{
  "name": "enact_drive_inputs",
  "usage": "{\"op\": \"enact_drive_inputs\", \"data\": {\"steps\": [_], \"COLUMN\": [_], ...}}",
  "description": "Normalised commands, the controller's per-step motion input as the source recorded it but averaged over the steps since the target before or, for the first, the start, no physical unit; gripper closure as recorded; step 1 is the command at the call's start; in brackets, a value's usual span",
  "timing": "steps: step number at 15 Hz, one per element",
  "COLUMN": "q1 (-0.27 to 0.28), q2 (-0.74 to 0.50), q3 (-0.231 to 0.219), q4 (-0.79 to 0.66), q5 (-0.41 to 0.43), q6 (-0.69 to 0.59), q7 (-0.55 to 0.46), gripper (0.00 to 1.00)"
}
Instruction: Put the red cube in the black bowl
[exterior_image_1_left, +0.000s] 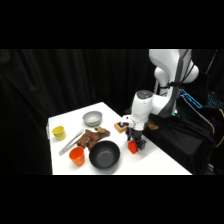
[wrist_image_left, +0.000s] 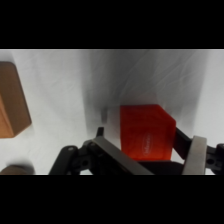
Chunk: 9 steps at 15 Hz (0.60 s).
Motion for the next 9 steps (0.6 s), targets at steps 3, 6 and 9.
{"op": "enact_drive_inputs", "data": {"steps": [3,6,9], "q1": [0.244,0.207,0.200], "q2": [0.15,0.08,0.05], "q3": [-0.144,-0.135,-0.150], "q4": [0.09,0.06,0.04], "q5": [0.178,0.165,0.118], "q6": [0.17,0.14,0.12], "q7": [0.01,-0.02,-0.01], "gripper": [0.25,0.52,0.70]}}
